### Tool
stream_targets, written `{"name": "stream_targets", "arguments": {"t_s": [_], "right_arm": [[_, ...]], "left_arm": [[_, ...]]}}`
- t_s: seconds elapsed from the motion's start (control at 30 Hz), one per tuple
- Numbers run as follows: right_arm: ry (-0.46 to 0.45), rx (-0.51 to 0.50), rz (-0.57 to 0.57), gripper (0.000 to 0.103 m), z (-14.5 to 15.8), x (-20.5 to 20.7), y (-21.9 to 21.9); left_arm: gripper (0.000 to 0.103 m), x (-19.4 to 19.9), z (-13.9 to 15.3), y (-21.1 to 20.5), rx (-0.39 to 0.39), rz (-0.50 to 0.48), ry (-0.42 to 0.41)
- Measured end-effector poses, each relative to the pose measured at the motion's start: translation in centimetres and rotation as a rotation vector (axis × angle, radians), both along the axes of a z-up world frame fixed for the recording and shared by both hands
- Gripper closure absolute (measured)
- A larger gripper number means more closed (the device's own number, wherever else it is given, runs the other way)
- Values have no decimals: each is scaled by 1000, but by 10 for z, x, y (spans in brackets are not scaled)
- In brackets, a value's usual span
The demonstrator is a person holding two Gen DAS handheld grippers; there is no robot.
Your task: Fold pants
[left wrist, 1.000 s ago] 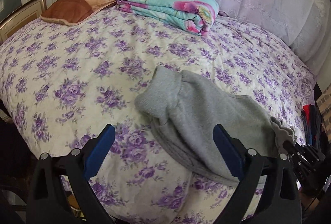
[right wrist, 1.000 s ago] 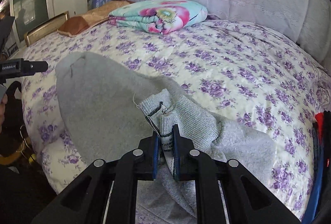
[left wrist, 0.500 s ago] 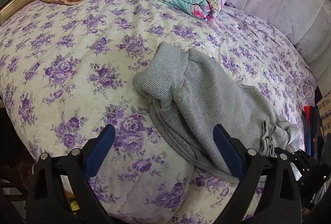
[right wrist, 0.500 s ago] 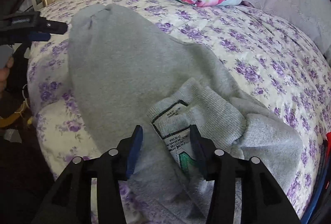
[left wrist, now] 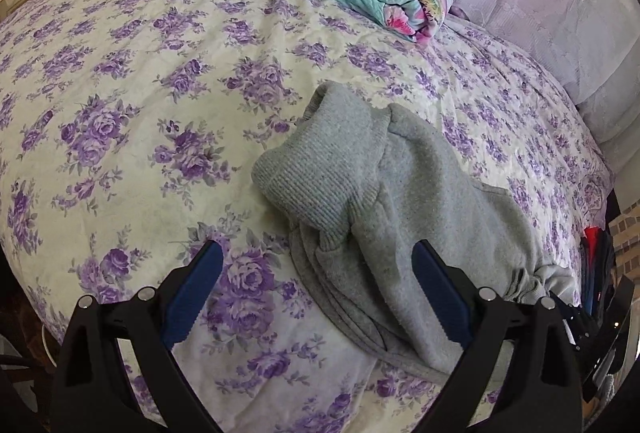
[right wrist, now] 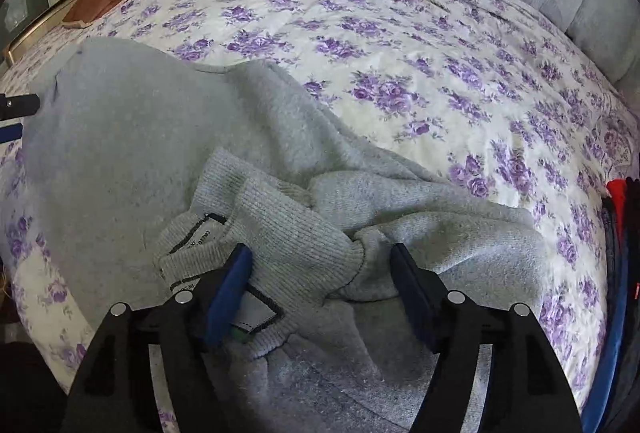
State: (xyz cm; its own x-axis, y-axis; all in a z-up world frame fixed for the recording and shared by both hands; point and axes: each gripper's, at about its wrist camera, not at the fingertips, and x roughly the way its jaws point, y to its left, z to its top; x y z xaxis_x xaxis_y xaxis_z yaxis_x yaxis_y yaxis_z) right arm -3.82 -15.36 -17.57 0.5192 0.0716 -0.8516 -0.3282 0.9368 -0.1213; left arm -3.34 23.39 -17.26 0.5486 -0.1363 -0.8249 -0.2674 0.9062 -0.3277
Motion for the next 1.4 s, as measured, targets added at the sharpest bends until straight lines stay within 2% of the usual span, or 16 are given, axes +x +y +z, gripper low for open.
{"name": "stream_targets", "arguments": {"t_s": [0.2,0.33,0.4,0.47,0.57,0.7,0.8,0.87,1.0,1.1,1.17,1.3,1.33,1.37,1.4], "right_arm": [[3,6,12,30,-2,-1,-1],[4,9,13,29,-2,2,-2],[6,10,12,29,-2,2,-1],[9,9,11,29,-2,2,-2],[9,9,13,29,-2,3,-2],[11,8,12,29,-3,3,-1],[11,9,13,29,-2,3,-1],[10,9,13,29,-2,3,-1],[15,34,12,29,11,1,-2],[-117,101,19,29,42,-20,-4],[-146,65,32,26,46,-25,0],[-52,-43,-35,25,17,-8,0],[6,-53,-56,19,4,-1,-2],[8,-20,-72,11,0,2,-6],[2,14,-92,8,-4,3,-10]], "left_arm": [[10,16,-25,16,-208,31,-2],[11,16,-29,30,-331,46,-51],[18,18,-30,35,-397,47,-76],[33,23,-32,37,-440,38,-82],[39,29,-37,36,-462,25,-96],[43,33,-44,40,-477,2,-121],[54,33,-42,41,-476,-7,-130],[62,29,-33,37,-435,-17,-148],[65,21,-9,24,-352,-41,-189],[65,16,6,20,-322,-60,-211],[66,12,18,13,-288,-82,-228],[66,3,42,-1,-226,-124,-264],[66,2,49,-6,-215,-136,-276],[66,-1,56,-11,-210,-148,-287],[66,-2,63,-16,-205,-163,-299]]}}
